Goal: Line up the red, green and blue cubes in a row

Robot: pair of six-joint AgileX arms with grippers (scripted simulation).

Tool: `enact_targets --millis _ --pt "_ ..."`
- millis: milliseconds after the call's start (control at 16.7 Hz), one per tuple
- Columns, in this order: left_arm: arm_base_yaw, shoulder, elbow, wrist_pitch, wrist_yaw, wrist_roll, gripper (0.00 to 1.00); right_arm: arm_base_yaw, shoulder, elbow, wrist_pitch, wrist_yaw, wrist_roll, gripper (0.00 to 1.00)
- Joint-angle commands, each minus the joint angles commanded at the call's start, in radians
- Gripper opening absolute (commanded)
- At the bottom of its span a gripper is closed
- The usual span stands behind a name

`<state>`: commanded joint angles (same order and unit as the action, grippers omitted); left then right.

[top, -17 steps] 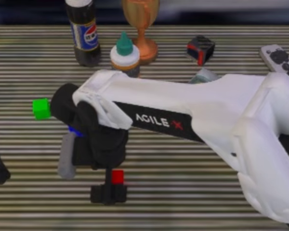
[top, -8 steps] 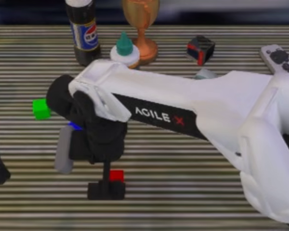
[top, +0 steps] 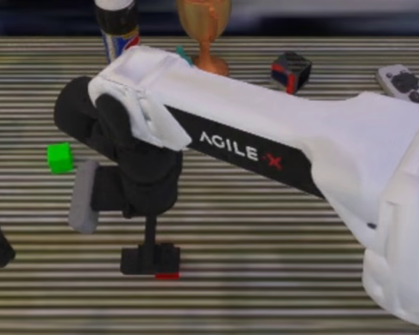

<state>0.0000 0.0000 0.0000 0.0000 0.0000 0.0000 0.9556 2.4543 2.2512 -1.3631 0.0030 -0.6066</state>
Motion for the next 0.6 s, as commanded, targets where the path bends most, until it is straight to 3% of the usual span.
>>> enact_targets --millis 300,600 --pt "-0.001 0.054 0.054 -0.036 -0.001 -0.010 1.00 -0.029 -0.055 -0.050 0.043 -0.005 0.013 1.00" --pt "-0.014 0.340 0.330 -0.202 0.002 -0.050 1.00 -0.161 -0.351 -0.301 0.232 -0.025 0.086 1.00"
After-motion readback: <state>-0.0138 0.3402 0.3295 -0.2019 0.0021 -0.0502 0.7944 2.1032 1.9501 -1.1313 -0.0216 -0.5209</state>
